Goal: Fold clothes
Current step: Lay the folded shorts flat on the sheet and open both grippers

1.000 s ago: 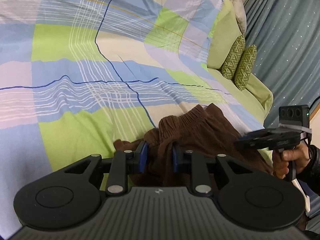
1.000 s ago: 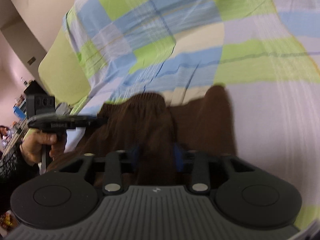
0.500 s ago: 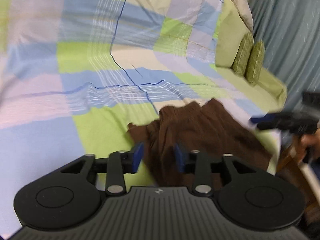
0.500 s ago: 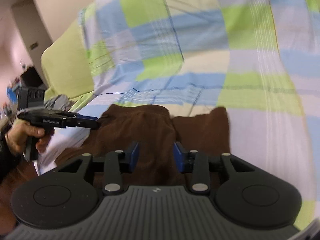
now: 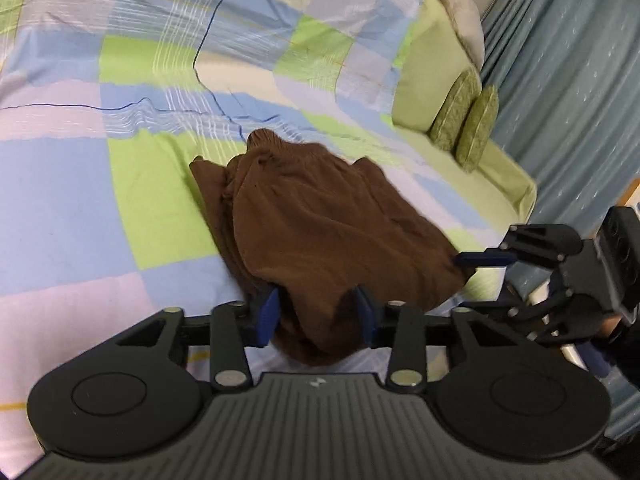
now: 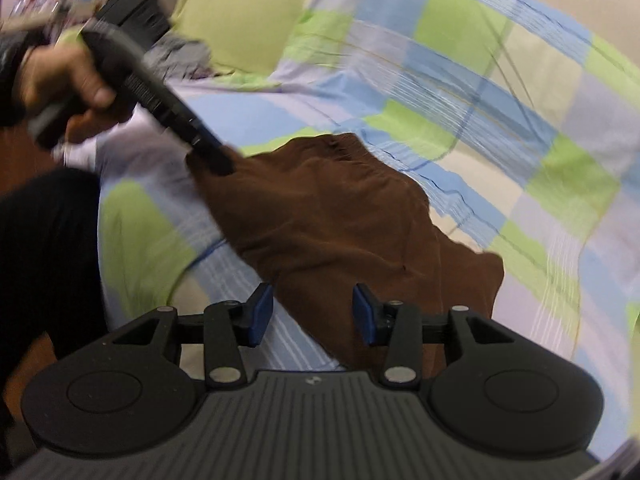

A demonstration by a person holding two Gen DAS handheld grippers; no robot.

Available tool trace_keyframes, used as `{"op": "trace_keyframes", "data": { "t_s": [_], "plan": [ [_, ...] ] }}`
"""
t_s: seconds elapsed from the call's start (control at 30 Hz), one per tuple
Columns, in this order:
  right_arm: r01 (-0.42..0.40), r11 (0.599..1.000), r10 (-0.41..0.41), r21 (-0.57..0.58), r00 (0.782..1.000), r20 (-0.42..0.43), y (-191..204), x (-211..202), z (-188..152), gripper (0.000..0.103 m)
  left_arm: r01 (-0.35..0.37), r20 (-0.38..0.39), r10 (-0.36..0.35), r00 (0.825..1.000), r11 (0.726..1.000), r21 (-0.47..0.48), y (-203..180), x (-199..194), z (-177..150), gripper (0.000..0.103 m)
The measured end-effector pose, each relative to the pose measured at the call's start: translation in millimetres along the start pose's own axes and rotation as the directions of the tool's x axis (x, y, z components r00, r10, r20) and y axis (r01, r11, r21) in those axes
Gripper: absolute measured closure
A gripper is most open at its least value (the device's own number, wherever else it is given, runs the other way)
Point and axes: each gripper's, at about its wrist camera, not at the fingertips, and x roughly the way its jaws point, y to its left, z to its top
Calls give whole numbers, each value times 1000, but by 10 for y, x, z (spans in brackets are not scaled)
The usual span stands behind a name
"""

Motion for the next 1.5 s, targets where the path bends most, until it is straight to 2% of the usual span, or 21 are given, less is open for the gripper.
{"op": "trace_keyframes", "data": {
  "t_s": [0.07,0.17,0.2,0.3,0.4,0.43,0.47,0.5,0.53,0.63,0.73,0.8,0.87,0.93,1.03,1.13,1.27,1.37,1.5],
  "plan": [
    [6,999,-6,-44,1000,-8,29,17,-14,63,54,24,-55,998,998,14,31,-78,-45,83],
    [15,994,-17,-109,1000,-19,73,42,-34,64,109,21,-111,994,992,70,42,-212,-145,88],
    [17,991,-20,-130,1000,-22,88,50,-41,67,122,12,-124,992,989,83,46,-256,-193,89],
    [25,980,-32,-195,999,-32,132,75,-61,79,96,-16,-96,995,994,47,119,-247,-265,89],
    [31,965,-43,-259,998,-41,176,100,-82,79,86,-4,-86,996,996,10,166,-226,-235,83],
    [33,959,-48,-280,998,-44,191,109,-89,80,69,-3,-69,998,997,24,145,-242,-206,72],
    [37,955,-53,-294,998,-44,256,75,-53,80,41,7,-42,999,998,46,115,-283,-179,69],
    [48,956,-61,-290,997,-36,420,-63,69,78,19,20,-20,1000,998,64,93,-323,-160,70],
    [62,956,-73,-287,997,-29,407,-112,60,75,-2,34,-1,999,997,82,66,-366,-141,70],
    [87,957,-97,-278,995,-22,382,-236,8,73,-15,102,0,995,990,138,-105,-527,-73,70],
    [89,966,-87,-242,996,17,381,-195,30,73,37,124,-59,991,985,169,-317,-438,-16,70],
    [84,974,-75,-211,996,48,378,-139,58,73,35,97,-54,994,982,184,-386,-255,4,70],
    [78,981,-64,-180,995,79,374,-83,87,73,8,5,-10,1000,980,197,-356,58,-43,69],
    [71,986,-55,-149,992,110,370,-26,116,73,-7,-40,16,999,976,219,-274,204,-135,66],
    [76,992,-65,-99,991,114,299,-30,50,73,12,-40,-5,999,985,173,-188,160,-142,66],
    [88,995,-83,-49,991,102,206,-62,-52,74,-26,-15,30,999,975,220,-297,51,-78,70],
    [105,994,-106,19,991,85,82,-106,-188,74,-47,-46,61,997,967,250,-308,171,-71,66],
    [118,991,-123,69,990,71,-11,-138,-290,74,-40,-52,53,997,973,229,-241,193,-97,65],
    [136,981,-144,136,988,52,-135,-182,-426,74,-78,-51,93,994,967,242,-231,95,-105,66]
  ]
}}
